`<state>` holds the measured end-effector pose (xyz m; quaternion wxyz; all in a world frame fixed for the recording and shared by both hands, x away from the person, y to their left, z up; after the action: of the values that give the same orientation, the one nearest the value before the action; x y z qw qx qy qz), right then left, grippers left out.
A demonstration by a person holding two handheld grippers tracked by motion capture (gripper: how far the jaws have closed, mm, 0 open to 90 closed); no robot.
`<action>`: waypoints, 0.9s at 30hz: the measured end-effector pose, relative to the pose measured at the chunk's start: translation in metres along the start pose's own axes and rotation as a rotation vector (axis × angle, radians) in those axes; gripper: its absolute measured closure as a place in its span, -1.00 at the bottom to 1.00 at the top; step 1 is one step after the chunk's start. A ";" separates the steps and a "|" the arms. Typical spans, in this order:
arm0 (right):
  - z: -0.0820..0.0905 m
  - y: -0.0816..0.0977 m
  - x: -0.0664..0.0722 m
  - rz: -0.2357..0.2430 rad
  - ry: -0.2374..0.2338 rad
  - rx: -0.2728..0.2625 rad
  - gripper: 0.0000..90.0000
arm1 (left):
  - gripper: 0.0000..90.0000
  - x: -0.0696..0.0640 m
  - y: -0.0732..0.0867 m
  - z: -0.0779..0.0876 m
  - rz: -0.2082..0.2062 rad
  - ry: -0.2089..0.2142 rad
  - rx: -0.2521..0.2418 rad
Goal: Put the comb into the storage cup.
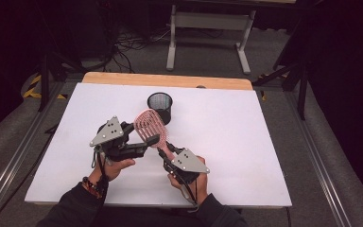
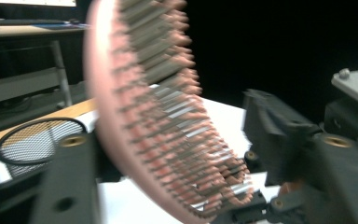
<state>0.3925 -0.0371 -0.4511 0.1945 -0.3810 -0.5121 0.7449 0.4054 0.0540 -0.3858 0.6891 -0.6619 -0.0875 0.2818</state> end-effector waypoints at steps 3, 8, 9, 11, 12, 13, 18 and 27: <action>-0.002 0.003 0.001 -0.017 0.001 0.014 0.56 | 0.30 -0.001 0.002 0.000 0.013 0.019 -0.004; -0.004 0.004 0.001 0.000 0.010 0.020 0.55 | 0.35 -0.005 0.002 0.002 -0.018 0.041 -0.003; -0.004 0.005 0.001 0.000 0.010 0.019 0.55 | 0.36 -0.006 0.002 0.002 -0.030 0.043 -0.010; -0.004 0.005 0.001 0.001 0.011 0.021 0.55 | 0.38 -0.010 0.003 0.002 -0.044 0.053 -0.007; -0.005 0.005 0.002 -0.003 0.011 0.021 0.55 | 0.39 -0.011 0.003 0.002 -0.047 0.057 -0.004; -0.005 0.006 0.002 0.001 0.009 0.025 0.55 | 0.39 -0.012 0.003 0.002 -0.056 0.056 -0.007; -0.006 0.006 0.003 0.006 0.006 0.024 0.54 | 0.41 -0.013 0.003 0.003 -0.069 0.058 -0.001; -0.008 0.007 0.008 0.026 -0.019 0.033 0.43 | 0.42 -0.010 0.000 0.007 -0.096 0.054 -0.013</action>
<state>0.3946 -0.0294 -0.4616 0.1862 -0.3771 -0.4965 0.7593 0.3931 0.0551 -0.3827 0.6997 -0.6686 -0.1023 0.2299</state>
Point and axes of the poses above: each handheld gripper's, and its own axes: z roughly backward along the jaws, y roughly out of its underside, x roughly to its left, the point moved 9 cm from there along -z, roughly forward along the jaws, and after that the axes turned 11 degrees about z, right-handed, at the moved point
